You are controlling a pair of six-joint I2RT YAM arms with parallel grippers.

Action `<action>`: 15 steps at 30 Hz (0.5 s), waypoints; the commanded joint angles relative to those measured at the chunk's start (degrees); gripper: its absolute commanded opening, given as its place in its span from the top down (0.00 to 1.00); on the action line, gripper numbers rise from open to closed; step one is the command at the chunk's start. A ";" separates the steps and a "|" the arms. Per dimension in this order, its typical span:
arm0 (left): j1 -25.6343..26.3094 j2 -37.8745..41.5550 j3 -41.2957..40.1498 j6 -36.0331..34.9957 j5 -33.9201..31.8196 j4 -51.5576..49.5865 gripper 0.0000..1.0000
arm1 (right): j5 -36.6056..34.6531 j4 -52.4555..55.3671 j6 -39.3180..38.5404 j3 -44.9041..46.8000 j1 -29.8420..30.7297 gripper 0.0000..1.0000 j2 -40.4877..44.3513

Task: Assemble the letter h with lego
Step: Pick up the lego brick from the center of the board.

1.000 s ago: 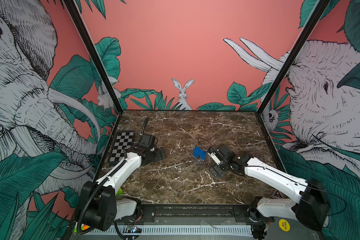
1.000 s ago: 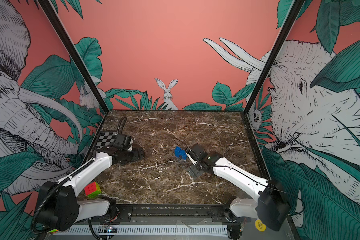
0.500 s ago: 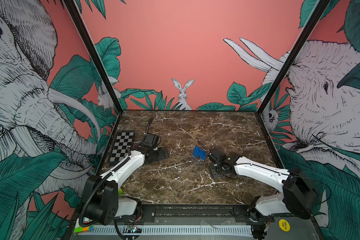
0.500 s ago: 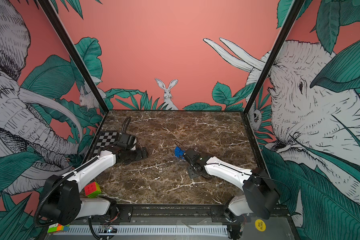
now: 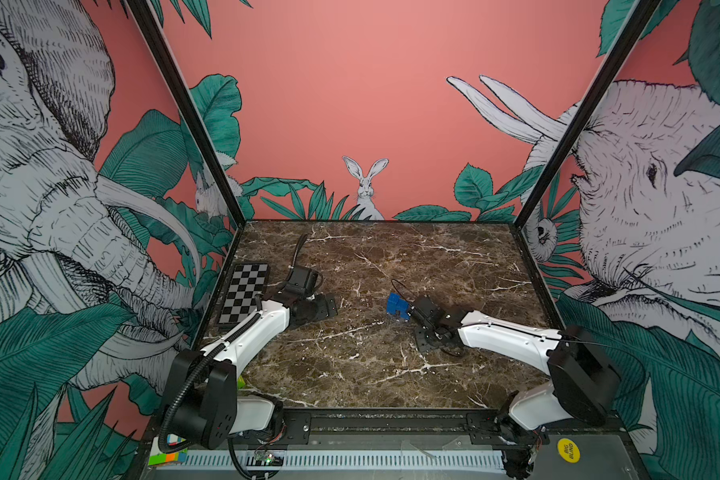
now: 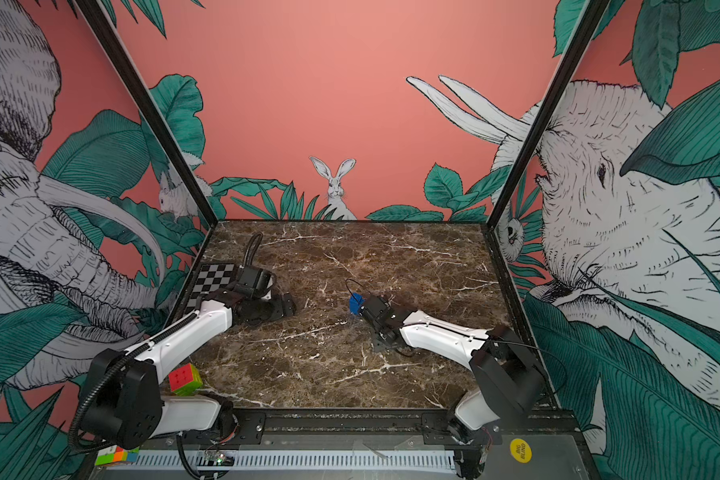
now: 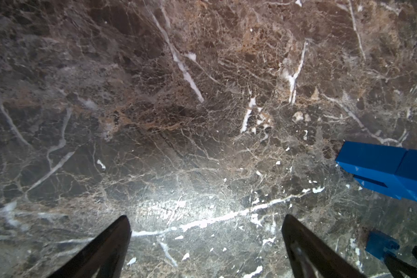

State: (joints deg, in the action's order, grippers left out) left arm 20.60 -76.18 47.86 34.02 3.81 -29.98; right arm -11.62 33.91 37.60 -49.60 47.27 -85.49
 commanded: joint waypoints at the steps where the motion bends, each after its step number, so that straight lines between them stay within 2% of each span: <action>1: 0.29 -0.08 1.16 -0.44 -0.91 -0.83 0.01 | -1.39 -0.48 2.08 0.47 0.17 0.44 -1.56; 8: 0.27 -0.28 1.10 -0.62 -0.93 -1.21 0.01 | -2.44 -1.26 3.66 1.60 0.02 0.45 -2.65; 15: 0.26 -0.44 1.45 -0.95 -1.26 -1.83 0.01 | -2.76 -2.14 4.06 1.77 -0.16 0.54 -3.72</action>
State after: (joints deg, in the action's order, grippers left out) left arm 20.60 -76.51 47.88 33.39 3.53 -30.15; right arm -12.95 32.47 40.71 -48.49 47.27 -88.77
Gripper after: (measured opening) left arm 0.991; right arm 0.470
